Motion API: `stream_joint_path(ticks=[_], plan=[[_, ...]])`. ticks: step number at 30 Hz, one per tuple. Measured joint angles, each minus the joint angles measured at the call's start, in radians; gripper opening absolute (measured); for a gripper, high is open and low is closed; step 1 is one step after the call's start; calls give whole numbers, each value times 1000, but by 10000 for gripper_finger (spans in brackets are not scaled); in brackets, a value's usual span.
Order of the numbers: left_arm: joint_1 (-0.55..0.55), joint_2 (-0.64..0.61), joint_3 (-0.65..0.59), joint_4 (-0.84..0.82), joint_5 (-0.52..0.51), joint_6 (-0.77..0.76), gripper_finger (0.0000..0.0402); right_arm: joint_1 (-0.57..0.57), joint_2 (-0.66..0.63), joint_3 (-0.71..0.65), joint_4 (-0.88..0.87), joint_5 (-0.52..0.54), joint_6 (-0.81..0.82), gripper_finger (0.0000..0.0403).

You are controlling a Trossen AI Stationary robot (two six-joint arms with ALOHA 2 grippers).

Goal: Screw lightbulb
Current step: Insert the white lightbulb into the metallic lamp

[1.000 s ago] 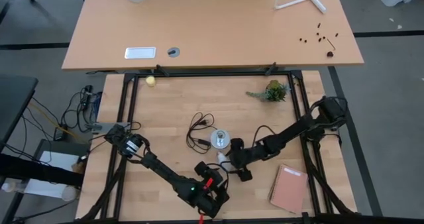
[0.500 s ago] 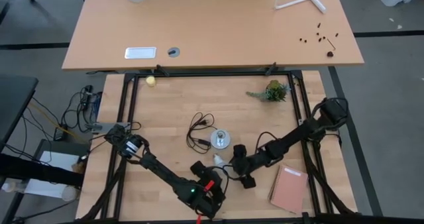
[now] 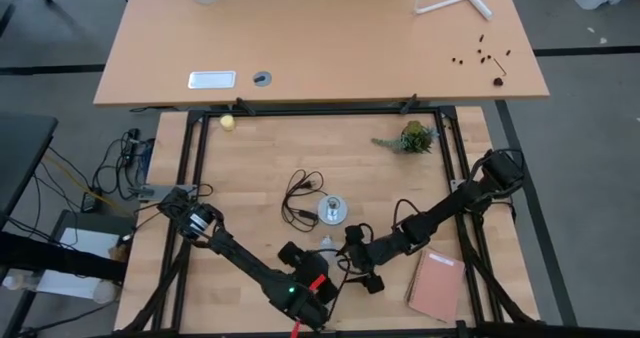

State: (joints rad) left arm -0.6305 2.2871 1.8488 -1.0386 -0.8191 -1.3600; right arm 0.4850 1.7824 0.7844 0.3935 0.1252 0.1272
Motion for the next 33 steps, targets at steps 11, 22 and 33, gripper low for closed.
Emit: stream_joint_path(ticks=[11,22,33], plan=[[2,0,23,-2,24,-11,282,-47,1,0,-31,7,-57,372],[22,0,21,49,35,40,282,-71,71,-1,30,-4,-98,372],[61,16,10,58,66,40,309,-72,79,0,40,-14,-78,372]])
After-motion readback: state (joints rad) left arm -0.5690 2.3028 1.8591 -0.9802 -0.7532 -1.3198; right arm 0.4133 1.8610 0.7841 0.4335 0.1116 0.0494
